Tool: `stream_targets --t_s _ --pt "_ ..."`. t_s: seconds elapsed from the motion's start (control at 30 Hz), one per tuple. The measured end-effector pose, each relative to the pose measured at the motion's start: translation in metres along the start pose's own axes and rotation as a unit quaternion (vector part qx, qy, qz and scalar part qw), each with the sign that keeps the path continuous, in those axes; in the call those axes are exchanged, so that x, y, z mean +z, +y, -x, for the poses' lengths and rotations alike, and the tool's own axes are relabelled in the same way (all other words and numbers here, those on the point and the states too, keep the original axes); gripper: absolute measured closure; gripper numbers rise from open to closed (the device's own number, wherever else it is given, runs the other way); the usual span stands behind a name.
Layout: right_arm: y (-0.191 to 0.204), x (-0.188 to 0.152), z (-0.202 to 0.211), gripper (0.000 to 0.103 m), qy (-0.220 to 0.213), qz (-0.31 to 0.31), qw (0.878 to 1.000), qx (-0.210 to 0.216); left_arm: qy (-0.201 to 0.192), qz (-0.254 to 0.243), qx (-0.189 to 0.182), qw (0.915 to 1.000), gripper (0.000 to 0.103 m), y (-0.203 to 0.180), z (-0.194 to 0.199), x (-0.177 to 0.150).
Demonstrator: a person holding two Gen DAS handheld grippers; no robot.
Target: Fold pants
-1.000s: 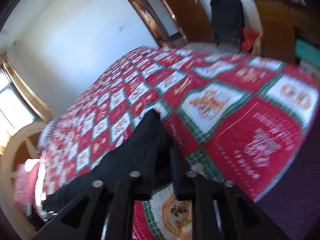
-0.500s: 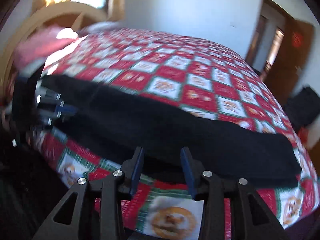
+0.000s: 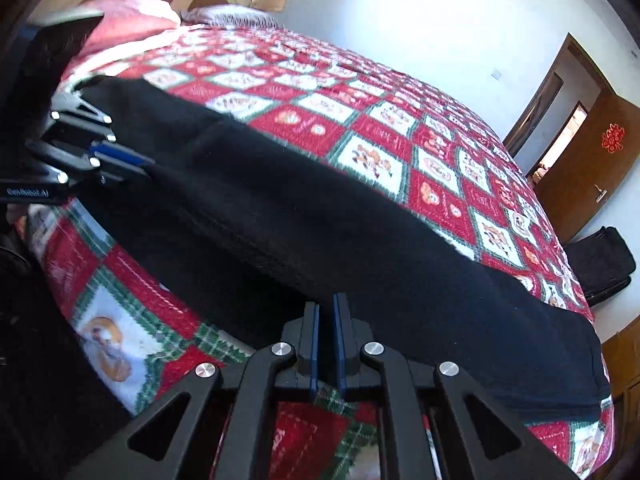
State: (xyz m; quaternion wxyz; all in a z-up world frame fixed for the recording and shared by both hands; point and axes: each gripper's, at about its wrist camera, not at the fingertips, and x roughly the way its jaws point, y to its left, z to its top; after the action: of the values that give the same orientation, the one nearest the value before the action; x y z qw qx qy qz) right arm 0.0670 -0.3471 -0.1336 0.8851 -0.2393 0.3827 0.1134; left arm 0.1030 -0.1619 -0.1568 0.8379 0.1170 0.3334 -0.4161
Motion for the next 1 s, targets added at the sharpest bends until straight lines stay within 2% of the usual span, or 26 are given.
stream_targets --t_s 0.17,0.33,0.4,0.5,0.57,0.7,0.77,0.83,0.9,1.0 --pt "0.003 -0.004 0.021 0.099 -0.016 0.006 1.000 0.002 0.005 -0.006 -0.013 0.9999 0.096 -0.004 0.005 -0.004" --pt "0.011 -0.016 0.003 0.099 0.023 0.022 0.999 0.008 0.023 -0.010 -0.024 0.9994 0.096 -0.008 -0.001 -0.014" --pt "0.013 -0.015 0.006 0.099 0.014 0.027 1.000 0.004 0.027 -0.008 -0.028 0.9992 0.096 -0.008 -0.003 -0.017" --pt "0.011 -0.018 -0.002 0.099 0.043 0.023 0.999 0.020 0.025 0.001 -0.031 0.9992 0.095 -0.007 -0.004 -0.019" --pt "0.008 -0.017 0.003 0.095 0.036 0.017 0.999 0.025 0.022 -0.003 -0.027 0.9994 0.089 -0.009 -0.003 -0.020" --pt "-0.005 -0.017 0.019 0.084 0.029 0.000 0.999 0.036 0.012 0.002 -0.025 0.9996 0.085 -0.010 0.006 -0.022" --pt "-0.022 -0.017 0.032 0.082 0.018 -0.020 0.999 0.035 0.001 0.003 -0.022 0.9997 0.070 -0.009 0.014 -0.025" --pt "-0.048 -0.019 0.044 0.081 0.004 -0.053 0.998 0.019 -0.013 0.013 -0.014 0.9997 0.057 -0.004 0.022 -0.028" --pt "-0.071 -0.022 0.052 0.081 0.000 -0.086 0.996 -0.009 -0.025 0.025 -0.009 0.9994 0.056 0.002 0.028 -0.029" --pt "-0.124 -0.032 0.057 0.081 0.011 -0.169 0.983 -0.075 -0.027 0.045 0.003 0.9986 0.056 0.013 0.030 -0.031"
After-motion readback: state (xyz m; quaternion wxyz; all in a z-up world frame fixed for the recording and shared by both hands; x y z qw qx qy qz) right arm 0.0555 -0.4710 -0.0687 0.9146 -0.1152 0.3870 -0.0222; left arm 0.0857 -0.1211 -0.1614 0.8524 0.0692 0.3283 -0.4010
